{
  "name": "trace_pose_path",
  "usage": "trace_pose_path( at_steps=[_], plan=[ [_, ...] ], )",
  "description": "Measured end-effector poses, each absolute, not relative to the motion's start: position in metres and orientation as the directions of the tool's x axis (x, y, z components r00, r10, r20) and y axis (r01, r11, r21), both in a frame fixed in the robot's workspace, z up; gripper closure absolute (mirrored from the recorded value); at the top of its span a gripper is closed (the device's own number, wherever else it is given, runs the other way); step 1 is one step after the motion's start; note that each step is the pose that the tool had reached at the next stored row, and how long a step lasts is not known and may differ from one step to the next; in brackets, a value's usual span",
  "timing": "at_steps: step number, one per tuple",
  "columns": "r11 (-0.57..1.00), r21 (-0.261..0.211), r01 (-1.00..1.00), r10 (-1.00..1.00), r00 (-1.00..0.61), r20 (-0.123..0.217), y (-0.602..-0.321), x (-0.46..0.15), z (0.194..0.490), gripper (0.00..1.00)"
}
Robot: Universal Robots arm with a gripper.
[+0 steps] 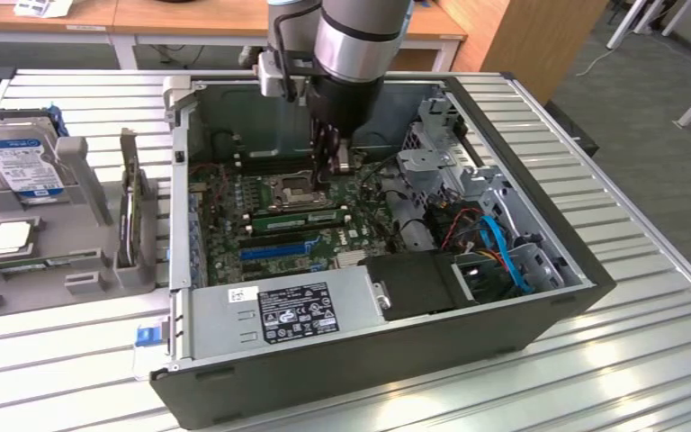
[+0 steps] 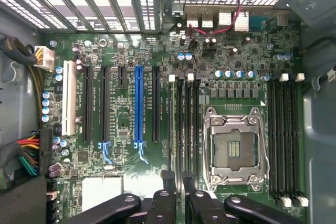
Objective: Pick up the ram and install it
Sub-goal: 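Insert the ram into the slot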
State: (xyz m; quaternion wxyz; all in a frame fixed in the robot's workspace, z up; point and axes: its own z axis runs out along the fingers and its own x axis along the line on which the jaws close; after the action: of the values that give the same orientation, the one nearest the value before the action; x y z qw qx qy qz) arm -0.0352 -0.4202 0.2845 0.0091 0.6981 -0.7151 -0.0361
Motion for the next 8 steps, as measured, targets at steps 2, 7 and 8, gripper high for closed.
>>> trace_pose_path(
  at_steps=[2,7,8],
  plan=[
    [0.023,0.064,-0.998,-0.999,-0.025,-0.037,-0.42,-0.035,0.288,0.81],
    [0.023,0.064,-0.998,-0.999,-0.025,-0.037,-0.42,-0.035,0.297,0.81],
    [0.023,0.064,-0.998,-0.999,-0.025,-0.037,-0.42,-0.035,0.298,0.81]
  ],
)
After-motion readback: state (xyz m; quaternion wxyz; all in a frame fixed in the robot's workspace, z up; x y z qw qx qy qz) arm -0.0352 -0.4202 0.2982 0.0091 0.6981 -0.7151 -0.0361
